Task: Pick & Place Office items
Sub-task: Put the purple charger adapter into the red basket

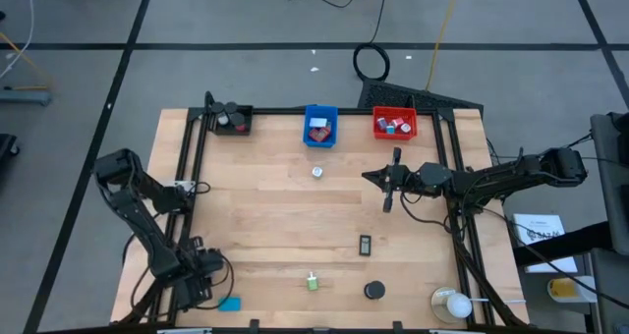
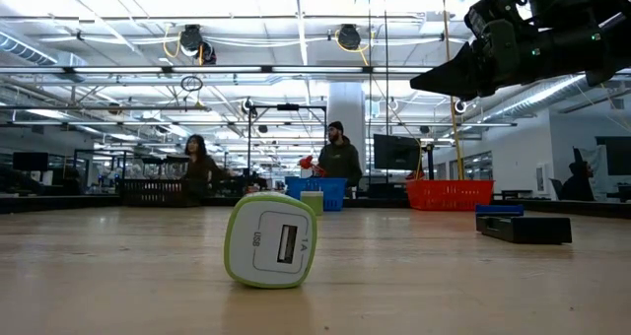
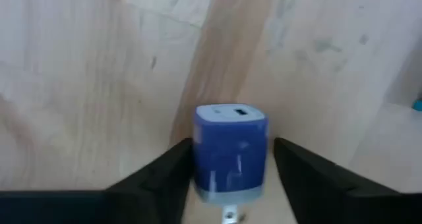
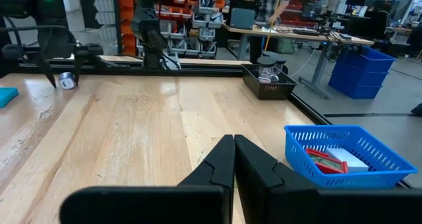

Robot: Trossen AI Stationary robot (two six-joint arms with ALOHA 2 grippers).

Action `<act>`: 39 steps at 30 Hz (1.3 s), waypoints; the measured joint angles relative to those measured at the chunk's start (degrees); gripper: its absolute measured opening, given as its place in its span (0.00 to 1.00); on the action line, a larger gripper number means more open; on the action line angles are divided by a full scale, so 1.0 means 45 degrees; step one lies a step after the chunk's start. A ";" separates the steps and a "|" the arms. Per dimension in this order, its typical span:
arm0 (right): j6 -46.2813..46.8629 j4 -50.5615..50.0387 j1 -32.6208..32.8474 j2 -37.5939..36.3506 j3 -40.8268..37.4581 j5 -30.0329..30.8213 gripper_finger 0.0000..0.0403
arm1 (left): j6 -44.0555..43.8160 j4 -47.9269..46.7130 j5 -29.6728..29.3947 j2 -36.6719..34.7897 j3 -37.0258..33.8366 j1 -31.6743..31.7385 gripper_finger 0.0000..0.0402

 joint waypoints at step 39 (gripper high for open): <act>-0.0141 0.0138 0.0000 0.0059 -0.0022 0.0003 0.01 | 1.7297 1.3182 -0.1656 0.2825 0.0004 1.3118 0.34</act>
